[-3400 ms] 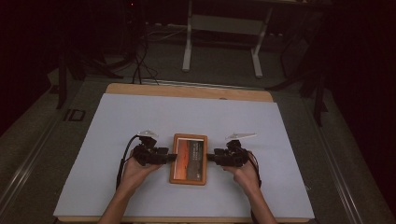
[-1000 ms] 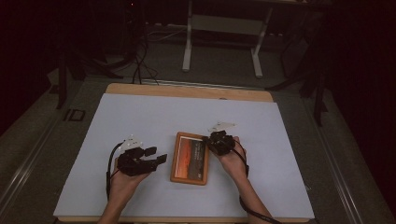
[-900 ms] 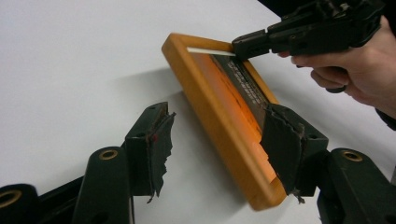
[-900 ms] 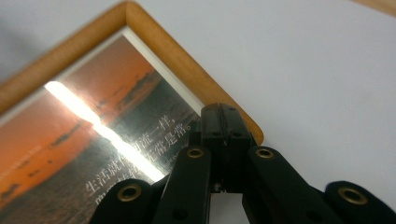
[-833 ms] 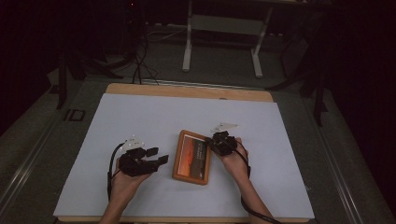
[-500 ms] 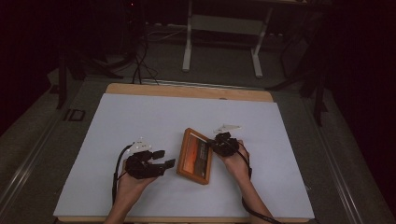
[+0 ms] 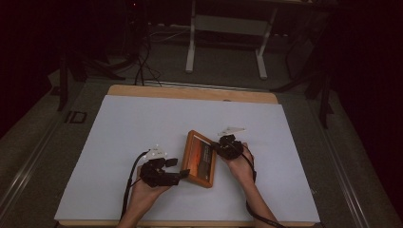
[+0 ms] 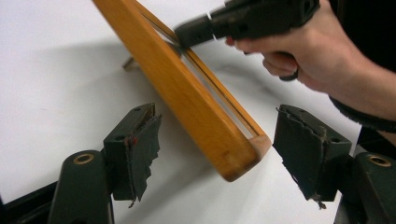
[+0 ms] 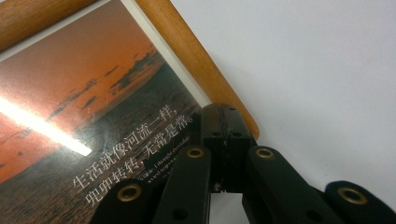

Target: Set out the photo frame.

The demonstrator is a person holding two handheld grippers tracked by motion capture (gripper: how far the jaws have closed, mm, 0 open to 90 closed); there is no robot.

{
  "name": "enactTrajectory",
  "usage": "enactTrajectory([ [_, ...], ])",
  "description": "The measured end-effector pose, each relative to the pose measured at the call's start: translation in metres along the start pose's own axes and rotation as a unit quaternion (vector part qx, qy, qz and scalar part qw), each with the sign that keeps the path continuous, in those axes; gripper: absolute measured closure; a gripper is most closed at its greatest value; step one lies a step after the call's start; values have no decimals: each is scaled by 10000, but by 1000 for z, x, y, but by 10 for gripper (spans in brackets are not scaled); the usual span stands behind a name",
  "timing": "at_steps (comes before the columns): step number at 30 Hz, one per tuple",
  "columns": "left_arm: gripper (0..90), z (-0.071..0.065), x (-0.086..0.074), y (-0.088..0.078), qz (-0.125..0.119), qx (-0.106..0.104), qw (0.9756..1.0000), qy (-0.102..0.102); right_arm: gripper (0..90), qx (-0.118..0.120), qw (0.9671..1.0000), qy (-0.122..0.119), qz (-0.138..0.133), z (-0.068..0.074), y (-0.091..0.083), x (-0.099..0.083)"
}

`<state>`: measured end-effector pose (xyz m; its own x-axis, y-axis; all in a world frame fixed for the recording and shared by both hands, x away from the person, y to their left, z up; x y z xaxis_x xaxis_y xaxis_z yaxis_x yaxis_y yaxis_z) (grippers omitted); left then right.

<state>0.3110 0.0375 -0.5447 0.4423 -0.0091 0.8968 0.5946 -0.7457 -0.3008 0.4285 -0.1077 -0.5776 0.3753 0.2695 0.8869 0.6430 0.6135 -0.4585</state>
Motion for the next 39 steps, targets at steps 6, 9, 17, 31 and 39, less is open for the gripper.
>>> enactTrajectory([
  [6, 305, 0, -8, 10, 118, 6, 9998, -168, 900, 4, 10000, 22, -35, 0, 0, 0],
  [9, 333, 0, -9, 13, 127, 2, 9995, -299, 900, 10, 10000, 28, -37, 0, 0, 0],
  [17, 464, -1, -10, 19, 175, -66, 9971, -737, 900, 4, 10000, 11, -57, 0, 0, -1],
  [31, 520, -6, -8, 22, 142, 59, 9960, -883, 898, 12, 10000, 50, -63, 0, -5, -1],
  [39, 574, -14, -2, 27, -14, 137, 9971, -745, 872, 56, 9995, -83, -304, 4, -31, 11],
])
Point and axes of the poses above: each handheld gripper's, and its own axes: y roughly forward along the jaws, x roughly out of its top, z roughly to its left, the point moved 9 cm from there along y, roughly forward along the jaws, and after that the axes turned 15 degrees about -z, right-handed, at the moved point
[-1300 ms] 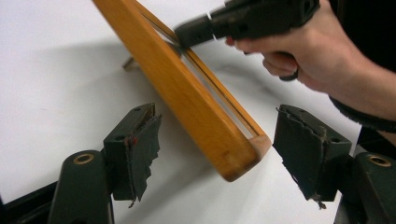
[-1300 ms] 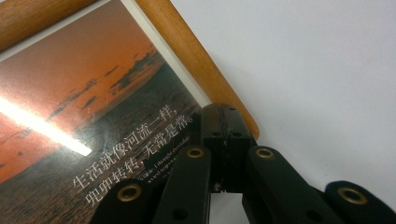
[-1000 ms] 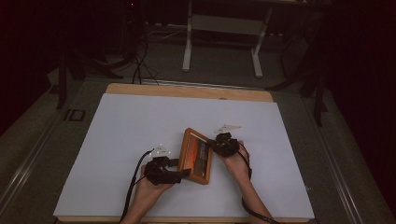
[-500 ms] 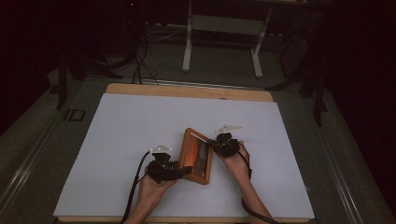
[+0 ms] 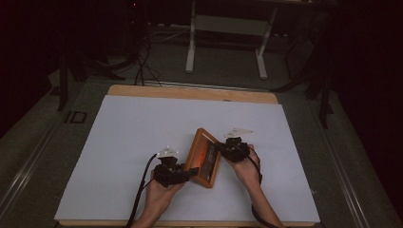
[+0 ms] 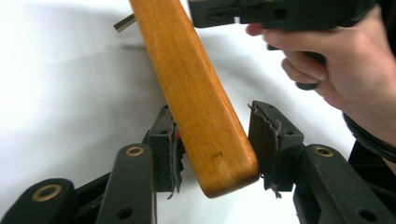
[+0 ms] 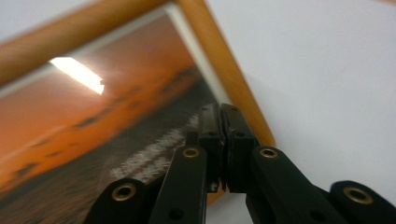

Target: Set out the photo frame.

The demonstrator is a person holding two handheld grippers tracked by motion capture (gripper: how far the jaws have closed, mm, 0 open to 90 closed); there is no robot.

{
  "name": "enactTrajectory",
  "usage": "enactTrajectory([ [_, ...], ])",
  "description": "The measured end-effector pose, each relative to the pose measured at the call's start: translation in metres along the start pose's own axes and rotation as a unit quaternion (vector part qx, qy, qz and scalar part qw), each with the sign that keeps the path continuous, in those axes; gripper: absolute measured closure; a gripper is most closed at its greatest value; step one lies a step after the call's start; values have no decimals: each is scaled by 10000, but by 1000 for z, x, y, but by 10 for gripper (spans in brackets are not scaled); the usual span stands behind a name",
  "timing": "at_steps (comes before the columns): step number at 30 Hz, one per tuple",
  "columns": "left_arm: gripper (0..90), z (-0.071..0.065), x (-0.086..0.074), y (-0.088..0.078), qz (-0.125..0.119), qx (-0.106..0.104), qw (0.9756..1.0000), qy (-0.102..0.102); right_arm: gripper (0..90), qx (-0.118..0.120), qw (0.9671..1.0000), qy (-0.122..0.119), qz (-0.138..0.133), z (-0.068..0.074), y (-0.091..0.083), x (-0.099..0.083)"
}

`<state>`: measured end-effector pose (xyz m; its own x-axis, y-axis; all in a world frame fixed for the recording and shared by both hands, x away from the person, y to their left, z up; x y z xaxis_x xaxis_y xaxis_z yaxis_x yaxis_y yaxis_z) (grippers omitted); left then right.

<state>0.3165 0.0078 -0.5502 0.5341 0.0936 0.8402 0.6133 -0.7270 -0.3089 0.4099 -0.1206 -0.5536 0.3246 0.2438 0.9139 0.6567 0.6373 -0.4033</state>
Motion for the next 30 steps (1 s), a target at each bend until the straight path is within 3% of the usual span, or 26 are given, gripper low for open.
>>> enactTrajectory([
  [6, 622, -8, 3, 4, -72, -21, 9999, 152, 864, 86, 9991, -275, -324, 12, -28, 20],
  [7, 622, -14, 4, 6, -121, -14, 9993, 345, 865, 86, 9991, -275, -324, 12, -28, 20],
  [8, 632, -16, 4, 7, -135, -8, 9991, 404, 883, 119, 9978, -419, -500, 17, -40, 32],
  [12, 649, -23, 5, 8, -206, -36, 9983, 549, 897, 69, 9951, -735, -661, 23, -56, 47],
  [15, 650, -29, 5, 9, -226, -20, 9958, 892, 897, 25, 9937, -866, -716, 25, -63, 53],
  [19, 663, -42, 4, 11, -237, -23, 9912, 1304, 898, -34, 9933, -853, -783, 22, -66, 53],
  [23, 679, -49, 4, 16, -254, -143, 9906, 1337, 898, -80, 9934, -816, -804, 19, -71, 51],
  [27, 689, -58, 3, 21, -265, -133, 9873, 1560, 898, -133, 9937, -803, -774, 16, -76, 48],
  [30, 690, -58, 4, 23, -298, -132, 9878, 1523, 899, -155, 9939, -790, -747, 15, -79, 45],
])
Point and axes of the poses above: each handheld gripper's, and its own axes: y roughly forward along the jaws, x roughly out of its top, z roughly to its left, the point moved 9 cm from there along y, roughly forward along the jaws, and after that the axes turned 15 degrees about -z, right-handed, at the moved point
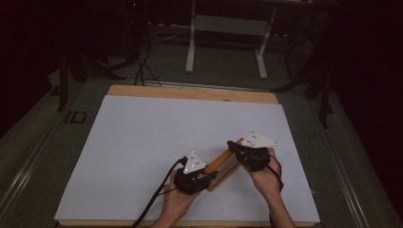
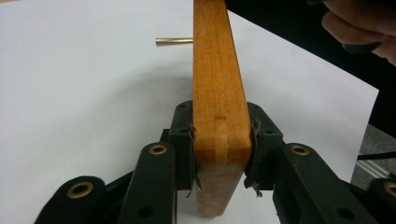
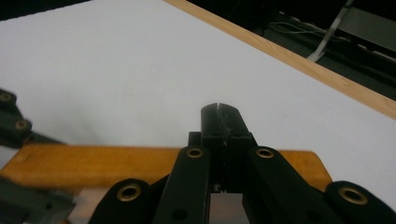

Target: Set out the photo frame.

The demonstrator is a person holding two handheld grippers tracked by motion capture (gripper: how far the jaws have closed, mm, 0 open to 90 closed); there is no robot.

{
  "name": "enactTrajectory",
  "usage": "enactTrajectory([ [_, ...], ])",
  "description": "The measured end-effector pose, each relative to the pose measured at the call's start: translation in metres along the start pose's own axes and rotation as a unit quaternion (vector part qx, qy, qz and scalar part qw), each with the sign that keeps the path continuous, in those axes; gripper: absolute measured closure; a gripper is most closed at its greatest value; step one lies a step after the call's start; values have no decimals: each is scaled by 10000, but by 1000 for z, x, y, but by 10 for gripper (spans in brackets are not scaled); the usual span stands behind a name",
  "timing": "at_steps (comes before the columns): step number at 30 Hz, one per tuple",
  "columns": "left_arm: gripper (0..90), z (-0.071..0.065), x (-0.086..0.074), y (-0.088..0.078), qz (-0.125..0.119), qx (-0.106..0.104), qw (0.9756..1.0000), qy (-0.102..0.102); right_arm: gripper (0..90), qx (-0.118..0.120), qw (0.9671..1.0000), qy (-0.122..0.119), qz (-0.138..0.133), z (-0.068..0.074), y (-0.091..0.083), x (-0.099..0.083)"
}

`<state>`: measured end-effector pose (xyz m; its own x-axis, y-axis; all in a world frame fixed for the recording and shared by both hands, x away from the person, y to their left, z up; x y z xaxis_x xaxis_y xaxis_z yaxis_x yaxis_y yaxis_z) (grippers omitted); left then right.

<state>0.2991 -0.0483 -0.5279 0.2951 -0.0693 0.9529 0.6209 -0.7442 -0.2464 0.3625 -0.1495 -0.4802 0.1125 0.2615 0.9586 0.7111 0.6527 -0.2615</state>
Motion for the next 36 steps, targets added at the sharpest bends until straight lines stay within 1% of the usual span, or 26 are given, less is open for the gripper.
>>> enactTrajectory([
  [3, 689, 1, 0, 0, -19, -58, 10000, 3, 899, -15, 10000, 25, 1, -1, -5, -5],
  [5, 689, 0, 0, 1, -56, -103, 9999, 12, 899, -42, 10000, 81, 17, -3, -8, -8],
  [6, 687, -1, 0, 2, -84, -137, 9999, -13, 900, -45, 10000, 83, 10, -3, -9, -9],
  [8, 675, -1, -1, 2, -178, -234, 9995, -96, 900, -57, 9998, 173, -46, -4, -11, -11],
  [9, 663, -1, -3, 2, -219, -283, 9992, -150, 900, -61, 9998, 188, -77, -4, -12, -11],
  [10, 631, -1, -6, 2, -223, -314, 9991, -195, 900, -84, 9998, 181, -94, -5, -12, -11],
  [11, 581, -1, -10, 2, -214, -306, 9990, -225, 900, -89, 9997, 191, -102, -4, -13, -12],
  [14, 530, 1, -22, 4, -175, -263, 9989, -334, 900, -69, 9997, 207, -101, -5, -14, -12],
  [19, 535, -3, -32, 11, -66, -280, 9994, -207, 900, -64, 9997, 206, -108, -5, -13, -12],
  [23, 598, -4, -36, 15, 27, -238, 9995, -205, 900, -70, 9997, 192, -123, -5, -13, -12],
  [25, 642, -2, -36, 15, 23, -183, 9998, -113, 900, -70, 9998, 168, -129, -5, -12, -12],
  [27, 670, 0, -36, 15, 40, -212, 9997, -71, 900, -71, 9998, 158, -127, -5, -11, -12],
  [28, 679, 0, -36, 14, 79, -192, 9998, 17, 900, -79, 9998, 141, -122, -5, -11, -11],
  [30, 687, 2, -34, 14, 136, -224, 9997, 33, 900, -95, 9998, 126, -122, -5, -10, -11],
  [33, 691, 4, -32, 14, 163, -251, 9995, 126, 900, -116, 9998, 118, -127, -5, -10, -11],
  [36, 692, 3, -28, 12, 189, -257, 9991, 297, 899, -124, 9998, 84, -148, -5, -12, -11],
])
Point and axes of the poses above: each handheld gripper's, and its own axes: y roughly forward along the jaws, x roughly out of its top, z roughly to its left, the point moved 9 cm from there along y, roughly forward along the jaws, and after that the axes turned 15 degrees about -z, right-handed, at the moved point
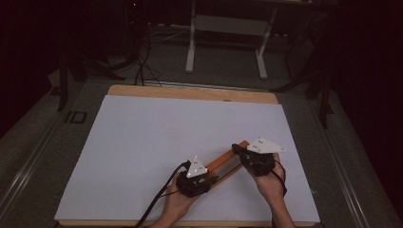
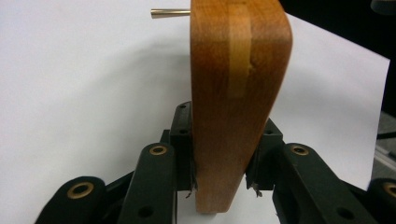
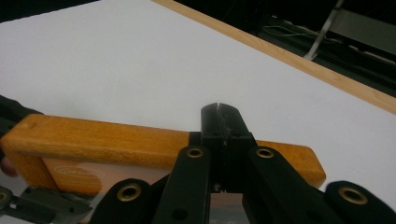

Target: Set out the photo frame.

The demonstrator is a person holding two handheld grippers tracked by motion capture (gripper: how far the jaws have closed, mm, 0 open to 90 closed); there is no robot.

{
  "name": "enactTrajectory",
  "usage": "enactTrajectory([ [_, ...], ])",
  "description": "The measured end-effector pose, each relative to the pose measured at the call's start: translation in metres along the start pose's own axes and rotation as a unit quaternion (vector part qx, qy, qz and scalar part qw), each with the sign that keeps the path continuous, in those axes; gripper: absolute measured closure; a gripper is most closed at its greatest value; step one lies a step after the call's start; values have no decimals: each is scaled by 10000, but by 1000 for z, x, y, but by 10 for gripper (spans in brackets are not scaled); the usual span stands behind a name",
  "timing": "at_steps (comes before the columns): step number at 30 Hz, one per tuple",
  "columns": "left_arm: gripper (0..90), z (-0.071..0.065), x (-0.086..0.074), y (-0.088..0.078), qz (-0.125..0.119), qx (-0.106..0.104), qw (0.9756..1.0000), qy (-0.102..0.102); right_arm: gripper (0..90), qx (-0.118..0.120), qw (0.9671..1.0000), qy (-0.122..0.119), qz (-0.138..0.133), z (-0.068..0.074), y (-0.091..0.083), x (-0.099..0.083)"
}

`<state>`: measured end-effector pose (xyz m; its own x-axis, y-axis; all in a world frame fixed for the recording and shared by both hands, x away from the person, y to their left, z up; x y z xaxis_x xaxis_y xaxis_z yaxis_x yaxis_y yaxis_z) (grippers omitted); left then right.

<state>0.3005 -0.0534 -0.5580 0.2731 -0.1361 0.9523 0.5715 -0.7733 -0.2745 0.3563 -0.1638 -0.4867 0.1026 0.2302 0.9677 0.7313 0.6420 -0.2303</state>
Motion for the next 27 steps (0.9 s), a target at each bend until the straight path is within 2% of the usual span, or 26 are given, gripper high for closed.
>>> enactTrajectory([
  [2, 693, 2, 5, -2, 1, -37, 10000, 68, 890, -12, 10000, 5, -39, -1, -2, 2],
  [4, 693, 5, 11, -6, 9, -98, 9999, 46, 838, -31, 10000, 30, -67, -2, -4, 4],
  [7, 693, 13, 19, -13, 78, -231, 9996, 134, 802, 3, 9998, 98, -154, -3, -7, 8],
  [10, 693, 21, 28, -21, 144, -343, 9992, 111, 754, 81, 9997, 121, -187, -3, -9, 11],
  [16, 693, 35, 47, -38, 275, -540, 9977, 289, 692, 357, 9992, 59, -154, 3, -8, 11],
  [19, 692, 41, 59, -46, 282, -660, 9970, 304, 665, 513, 9986, -1, -137, 9, -5, 11],
  [24, 692, 49, 76, -57, 186, -793, 9963, 285, 582, 963, 9952, -152, -97, 24, 0, 13],
  [27, 691, 52, 83, -62, 153, -838, 9957, 369, 507, 1170, 9928, -267, -41, 32, 4, 12],
])
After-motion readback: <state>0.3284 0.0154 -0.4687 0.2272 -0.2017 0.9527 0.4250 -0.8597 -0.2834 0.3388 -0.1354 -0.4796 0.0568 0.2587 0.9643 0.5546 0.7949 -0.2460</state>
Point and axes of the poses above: each handheld gripper's, and its own axes: y roughly forward along the jaws, x roughly out of its top, z roughly to its left, the point moved 9 cm from there along y, roughly forward along the jaws, and after that the axes turned 15 degrees about -z, right-handed, at the moved point
